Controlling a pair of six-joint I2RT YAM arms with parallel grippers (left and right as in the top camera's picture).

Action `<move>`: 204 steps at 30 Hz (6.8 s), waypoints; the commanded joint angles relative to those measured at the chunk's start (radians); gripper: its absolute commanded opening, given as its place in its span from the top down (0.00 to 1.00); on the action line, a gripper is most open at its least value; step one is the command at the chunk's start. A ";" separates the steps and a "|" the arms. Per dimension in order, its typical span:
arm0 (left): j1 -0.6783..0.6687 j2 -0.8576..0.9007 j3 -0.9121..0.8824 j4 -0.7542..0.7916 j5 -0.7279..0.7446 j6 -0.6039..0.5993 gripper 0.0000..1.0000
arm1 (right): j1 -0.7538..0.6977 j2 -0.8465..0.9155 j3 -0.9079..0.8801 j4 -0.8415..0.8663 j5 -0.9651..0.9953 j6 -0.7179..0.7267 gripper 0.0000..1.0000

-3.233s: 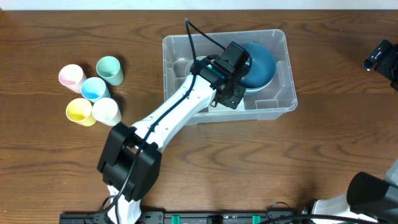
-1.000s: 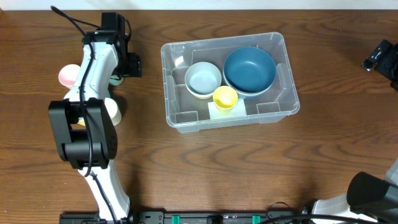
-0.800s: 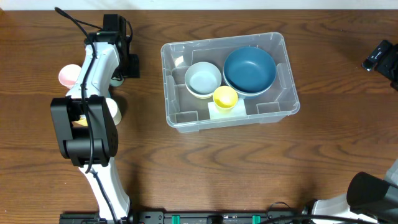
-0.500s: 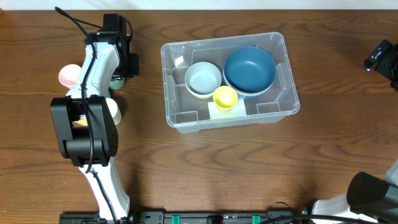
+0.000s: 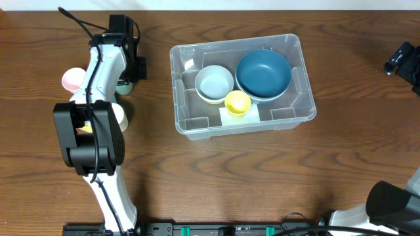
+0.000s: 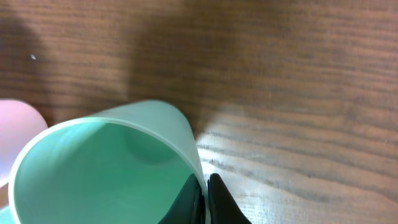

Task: Pack container
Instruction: 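Carry the mint green cup into the container onto the yellow cup, then release the mint green cup and withdraw the left gripper, then move the left gripper to the white cup and grasp it, then carry the white cup into the container onto the green cup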

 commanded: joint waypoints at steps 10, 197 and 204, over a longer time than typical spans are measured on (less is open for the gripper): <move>-0.111 -0.299 0.123 -0.162 0.000 -0.041 0.94 | 0.000 -0.002 0.002 -0.001 -0.004 -0.008 0.01; -0.125 -0.573 -0.600 0.111 0.151 -0.284 0.94 | 0.000 -0.002 0.002 -0.001 -0.004 -0.008 0.01; -0.280 -0.735 -0.439 0.029 0.148 -0.193 0.94 | 0.000 -0.002 0.002 -0.001 -0.004 -0.008 0.01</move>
